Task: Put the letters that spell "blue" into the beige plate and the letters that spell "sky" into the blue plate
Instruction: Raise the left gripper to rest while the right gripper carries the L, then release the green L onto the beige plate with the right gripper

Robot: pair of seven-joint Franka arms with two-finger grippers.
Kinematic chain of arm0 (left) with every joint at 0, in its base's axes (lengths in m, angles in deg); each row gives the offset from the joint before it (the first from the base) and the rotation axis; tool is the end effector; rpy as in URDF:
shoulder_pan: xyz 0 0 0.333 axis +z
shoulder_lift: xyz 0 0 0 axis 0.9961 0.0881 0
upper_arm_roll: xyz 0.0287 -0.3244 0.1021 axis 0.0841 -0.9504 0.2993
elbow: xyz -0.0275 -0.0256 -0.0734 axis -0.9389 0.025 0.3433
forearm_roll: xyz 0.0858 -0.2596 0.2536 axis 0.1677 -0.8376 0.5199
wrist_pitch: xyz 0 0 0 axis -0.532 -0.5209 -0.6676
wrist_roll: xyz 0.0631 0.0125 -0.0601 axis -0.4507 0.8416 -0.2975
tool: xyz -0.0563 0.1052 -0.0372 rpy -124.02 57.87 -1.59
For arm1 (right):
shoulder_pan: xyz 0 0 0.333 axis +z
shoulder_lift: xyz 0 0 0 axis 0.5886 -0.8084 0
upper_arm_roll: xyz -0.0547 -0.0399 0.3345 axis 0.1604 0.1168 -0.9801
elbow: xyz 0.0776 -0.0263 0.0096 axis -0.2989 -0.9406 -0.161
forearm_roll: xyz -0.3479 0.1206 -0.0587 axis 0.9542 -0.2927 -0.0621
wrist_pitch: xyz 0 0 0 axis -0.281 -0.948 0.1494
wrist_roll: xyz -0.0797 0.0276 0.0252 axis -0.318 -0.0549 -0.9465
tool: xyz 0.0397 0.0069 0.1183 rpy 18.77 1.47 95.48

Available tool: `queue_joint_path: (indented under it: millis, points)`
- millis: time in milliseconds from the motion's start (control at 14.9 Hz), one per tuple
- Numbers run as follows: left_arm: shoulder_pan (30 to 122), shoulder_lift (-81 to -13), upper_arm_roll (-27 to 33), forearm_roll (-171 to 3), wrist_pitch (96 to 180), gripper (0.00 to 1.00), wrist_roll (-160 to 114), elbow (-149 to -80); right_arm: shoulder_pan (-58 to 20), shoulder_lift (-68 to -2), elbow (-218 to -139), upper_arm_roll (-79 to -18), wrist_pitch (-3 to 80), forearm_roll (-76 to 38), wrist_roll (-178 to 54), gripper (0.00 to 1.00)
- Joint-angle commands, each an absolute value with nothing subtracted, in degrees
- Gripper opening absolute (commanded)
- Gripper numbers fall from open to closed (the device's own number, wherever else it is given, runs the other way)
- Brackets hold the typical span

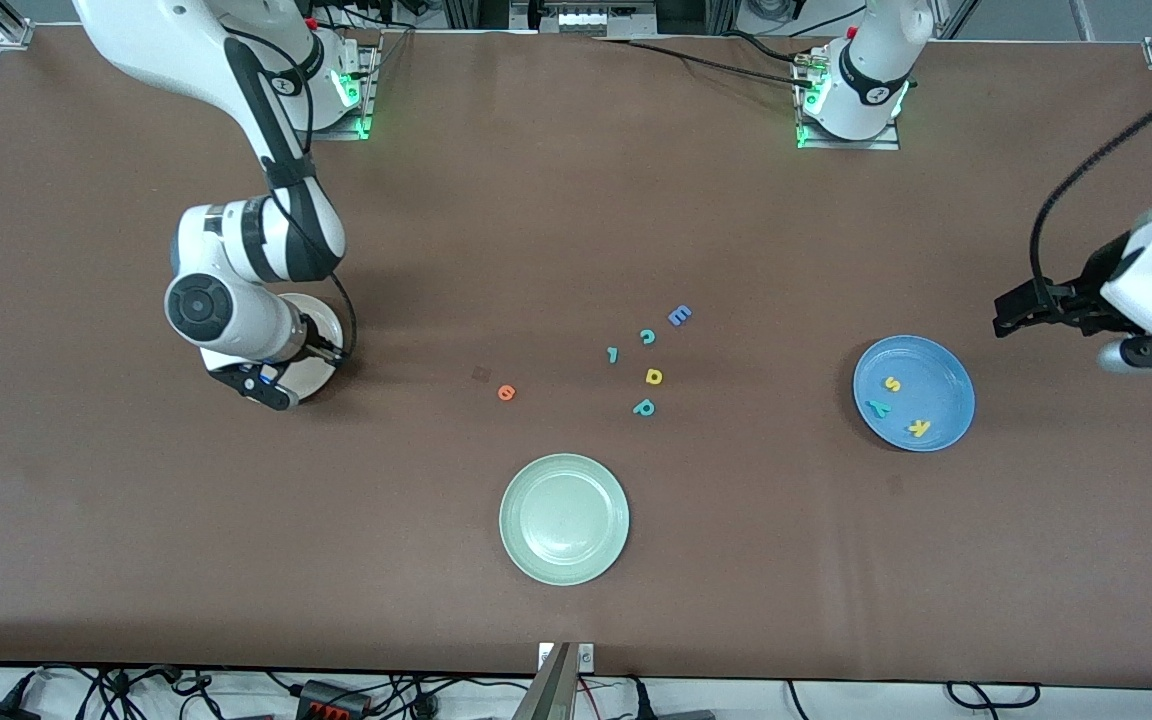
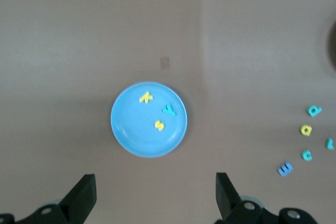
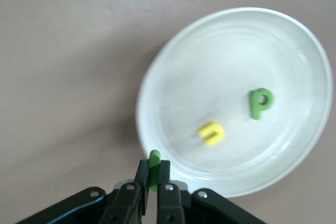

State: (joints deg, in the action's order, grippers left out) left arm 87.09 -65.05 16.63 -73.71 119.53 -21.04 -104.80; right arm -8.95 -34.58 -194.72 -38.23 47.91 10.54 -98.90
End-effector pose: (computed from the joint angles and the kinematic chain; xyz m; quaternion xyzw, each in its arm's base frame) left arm 0.5887 -0.0183 0.5738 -0.9998 -0.0149 -0.0136 0.0061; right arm 0.5585 0.1213 0.2642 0.9703 -0.2162 -0.0980 0.0458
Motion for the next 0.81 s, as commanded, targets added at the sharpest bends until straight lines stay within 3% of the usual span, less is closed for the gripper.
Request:
queue_joint_path:
  millis: [0, 337, 538, 606, 673, 740]
  points:
    - [83.54, -73.63, 20.29, -74.48, 125.23, 1.0, -20.65, -116.09, -9.77, -32.62, -198.47, -36.57, 48.81, 11.12, -92.93, 0.02]
    - [83.89, -72.94, 19.51, -74.47, 124.09, 1.0, -16.69, -115.4, -13.03, -35.87, -198.48, -36.57, 52.05, 11.12, -87.29, 0.04]
    - [83.71, -73.02, 18.8, -74.47, 123.39, 1.0, -17.05, -115.22, -13.03, -37.55, -198.48, -36.57, 54.34, 11.12, -87.1, 0.16]
    - [83.71, -73.02, 18.8, -74.47, 122.43, 1.0, -17.05, -115.05, -13.03, -37.64, -198.48, -36.57, 54.35, 11.12, -87.1, 0.49]
    - [83.8, -73.11, 18.8, -74.47, 121.9, 1.0, -17.05, -114.96, -12.95, -37.29, -198.39, -36.57, 54.17, 10.95, -87.19, 0.99]
    - [83.8, -73.2, 18.8, -74.47, 121.46, 1.0, -17.05, -114.87, -12.94, -36.68, -197.87, -36.57, 53.48, 11.03, -87.19, 1.0]
